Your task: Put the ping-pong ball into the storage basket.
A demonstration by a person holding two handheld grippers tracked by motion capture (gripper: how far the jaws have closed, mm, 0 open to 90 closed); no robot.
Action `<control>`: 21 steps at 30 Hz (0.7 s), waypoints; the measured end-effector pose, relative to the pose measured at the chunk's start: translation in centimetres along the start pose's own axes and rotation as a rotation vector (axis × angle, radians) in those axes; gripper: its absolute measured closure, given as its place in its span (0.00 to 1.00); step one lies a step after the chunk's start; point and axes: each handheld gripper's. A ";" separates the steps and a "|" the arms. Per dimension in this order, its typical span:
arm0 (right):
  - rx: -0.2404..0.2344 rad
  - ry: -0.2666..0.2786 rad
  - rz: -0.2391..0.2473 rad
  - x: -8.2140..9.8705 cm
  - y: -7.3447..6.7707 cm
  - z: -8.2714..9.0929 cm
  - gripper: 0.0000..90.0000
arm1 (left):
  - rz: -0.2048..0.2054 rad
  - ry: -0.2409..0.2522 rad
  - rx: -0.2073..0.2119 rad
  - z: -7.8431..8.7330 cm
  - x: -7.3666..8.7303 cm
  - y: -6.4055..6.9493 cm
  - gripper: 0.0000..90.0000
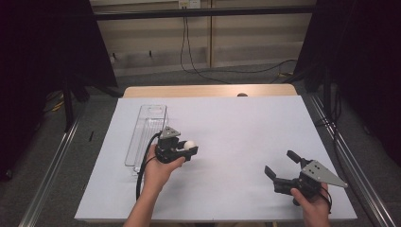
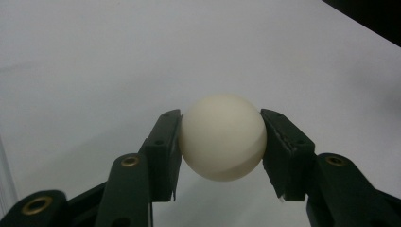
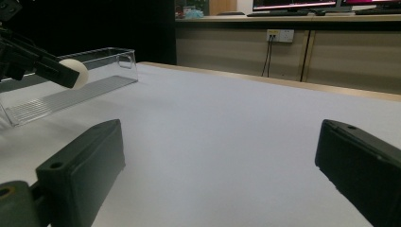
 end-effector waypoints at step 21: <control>-0.005 -0.002 0.001 0.0 -0.1 0.0 0.02 | 0.001 0.040 -0.014 1.6 0.5 -1.1 0.57</control>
Point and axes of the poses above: each handheld gripper's, and its own axes: z roughly backward along the jaws, x roughly out of its underside, y roughly to its right, and after that the axes turned 14 degrees about y, right-handed
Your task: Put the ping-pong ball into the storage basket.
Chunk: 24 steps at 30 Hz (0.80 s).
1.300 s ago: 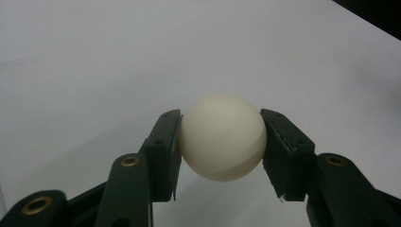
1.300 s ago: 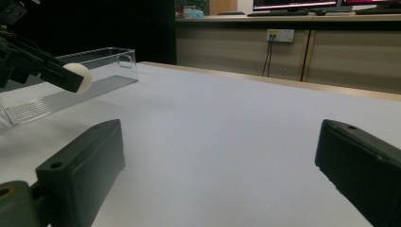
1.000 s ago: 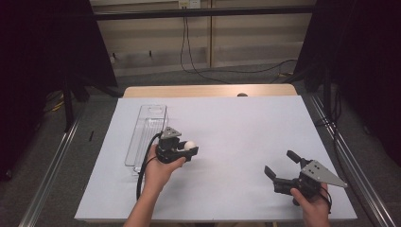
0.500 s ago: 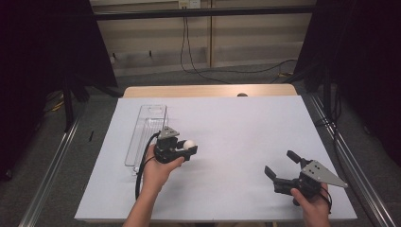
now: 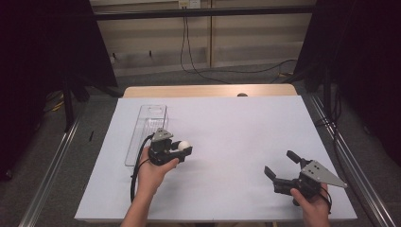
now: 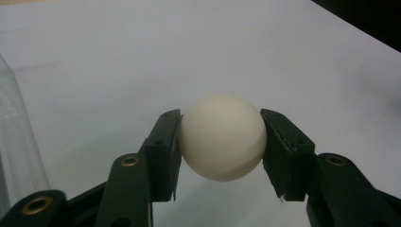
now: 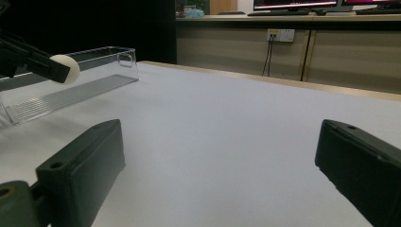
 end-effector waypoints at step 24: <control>0.002 -0.003 -0.005 0.1 0.0 -0.1 0.02 | 0.002 0.006 -0.027 1.2 -0.2 -0.9 0.57</control>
Point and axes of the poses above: each handheld gripper's, and its own axes: z roughly backward along the jaws, x roughly out of its underside, y roughly to its right, and after that the axes turned 14 degrees about y, right-handed
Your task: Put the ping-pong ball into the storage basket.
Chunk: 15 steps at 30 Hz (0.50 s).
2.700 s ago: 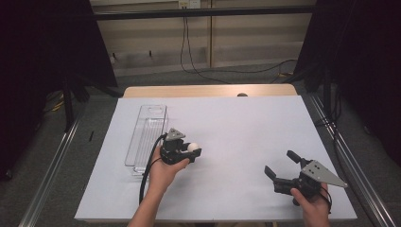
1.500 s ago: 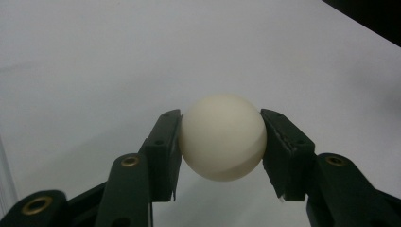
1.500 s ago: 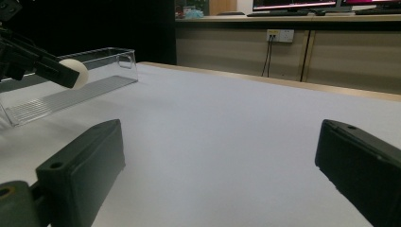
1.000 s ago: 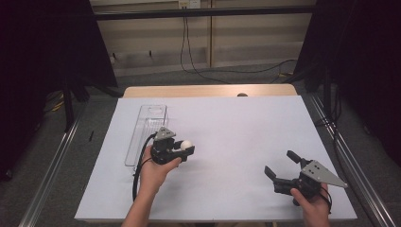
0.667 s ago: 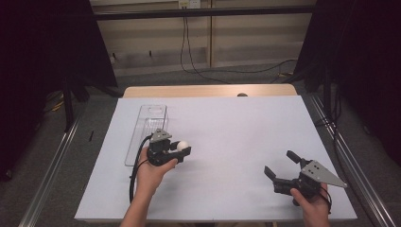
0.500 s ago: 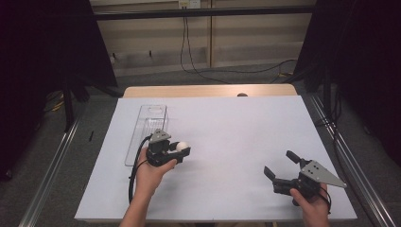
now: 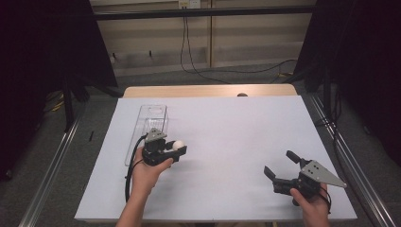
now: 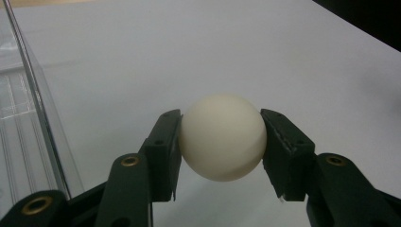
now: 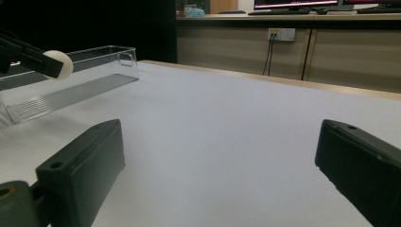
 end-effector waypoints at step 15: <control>0.001 0.002 0.000 0.0 0.0 0.0 0.02 | 0.004 0.003 0.003 0.4 -0.6 -0.4 0.57</control>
Point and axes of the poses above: each handheld gripper's, and its own axes: z roughly backward along the jaws, x roughly out of its underside, y roughly to its right, and after that the axes turned 14 degrees about y, right-handed
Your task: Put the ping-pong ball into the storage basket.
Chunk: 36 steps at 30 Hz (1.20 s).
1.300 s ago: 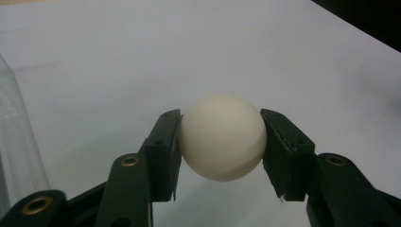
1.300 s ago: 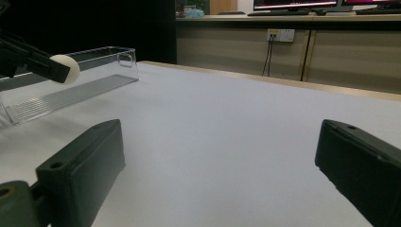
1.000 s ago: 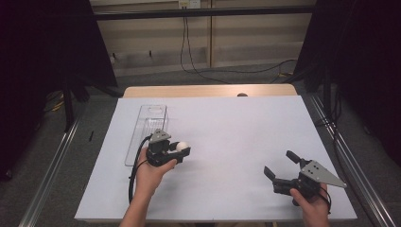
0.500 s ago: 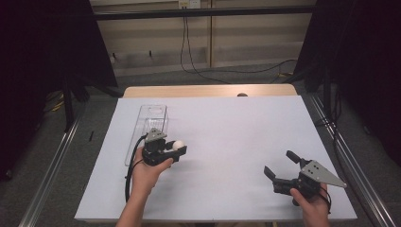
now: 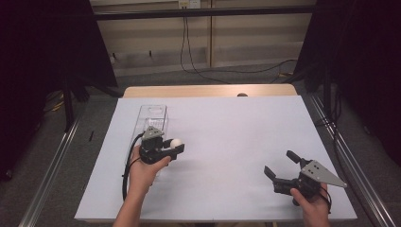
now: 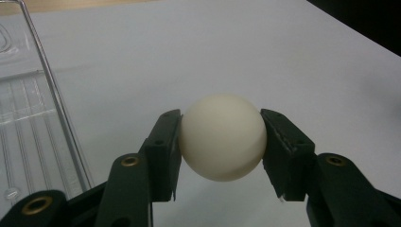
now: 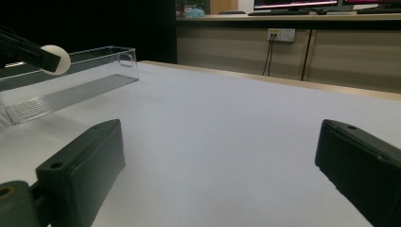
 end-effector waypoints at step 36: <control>-0.002 0.003 0.000 0.0 0.0 0.0 0.02 | 0.013 0.003 -0.012 0.9 -1.1 -0.6 0.57</control>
Point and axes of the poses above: each handheld gripper's, and its own axes: z roughly backward along the jaws, x roughly out of its underside, y roughly to its right, and after that the axes turned 14 degrees about y, right-handed
